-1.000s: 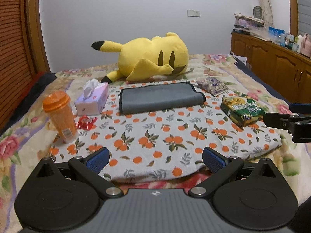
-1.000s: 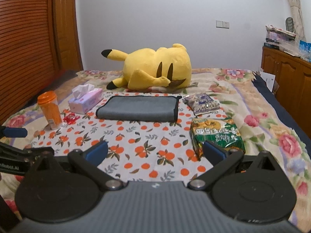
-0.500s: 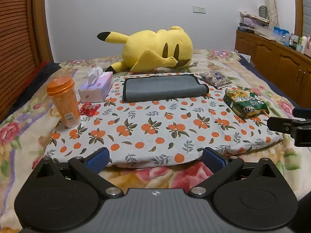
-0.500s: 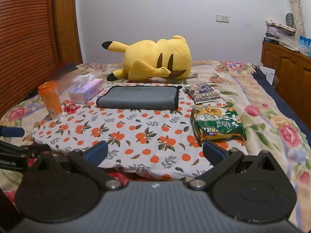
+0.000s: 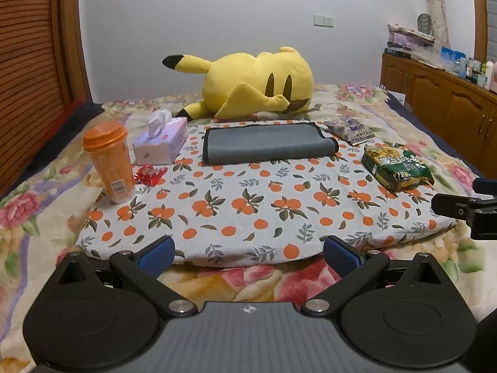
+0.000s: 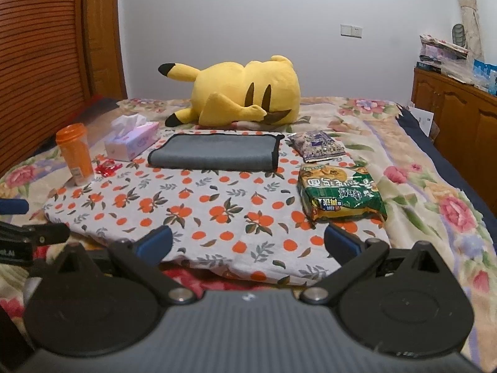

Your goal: Fold towel

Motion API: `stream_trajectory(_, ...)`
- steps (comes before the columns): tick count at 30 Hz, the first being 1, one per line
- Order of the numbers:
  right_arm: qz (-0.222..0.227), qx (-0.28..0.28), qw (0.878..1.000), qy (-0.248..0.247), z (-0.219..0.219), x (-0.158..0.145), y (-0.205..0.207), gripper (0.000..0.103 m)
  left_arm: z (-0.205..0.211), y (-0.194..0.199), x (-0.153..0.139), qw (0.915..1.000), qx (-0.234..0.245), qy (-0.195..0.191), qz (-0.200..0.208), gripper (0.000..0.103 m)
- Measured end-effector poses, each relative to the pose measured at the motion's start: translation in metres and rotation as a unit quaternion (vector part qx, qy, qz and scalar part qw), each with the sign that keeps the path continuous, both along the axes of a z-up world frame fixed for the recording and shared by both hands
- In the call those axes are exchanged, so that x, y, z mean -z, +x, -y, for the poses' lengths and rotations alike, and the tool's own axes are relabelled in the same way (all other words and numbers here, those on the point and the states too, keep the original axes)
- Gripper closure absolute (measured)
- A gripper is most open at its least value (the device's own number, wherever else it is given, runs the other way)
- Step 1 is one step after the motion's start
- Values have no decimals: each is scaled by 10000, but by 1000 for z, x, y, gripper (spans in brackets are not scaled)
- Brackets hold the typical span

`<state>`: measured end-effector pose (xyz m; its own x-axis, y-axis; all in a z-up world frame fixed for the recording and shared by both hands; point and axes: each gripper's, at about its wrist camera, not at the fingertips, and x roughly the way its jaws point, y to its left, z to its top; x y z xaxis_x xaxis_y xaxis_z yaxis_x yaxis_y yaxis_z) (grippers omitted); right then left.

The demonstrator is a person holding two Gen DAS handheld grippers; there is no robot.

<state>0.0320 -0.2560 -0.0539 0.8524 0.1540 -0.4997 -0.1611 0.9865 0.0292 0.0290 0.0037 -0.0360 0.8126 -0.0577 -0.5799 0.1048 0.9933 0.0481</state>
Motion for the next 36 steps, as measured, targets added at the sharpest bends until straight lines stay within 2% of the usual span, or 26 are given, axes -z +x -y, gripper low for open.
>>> stream_trajectory(9,112,141,9998,93,5,-2,-4,0,0,-10,-8,9994,4,-39,333,0)
stream_trajectory(36,610,232,9977,171,9,-9,-14,0,-3,-21,-21,9958,-31,-105,911,0)
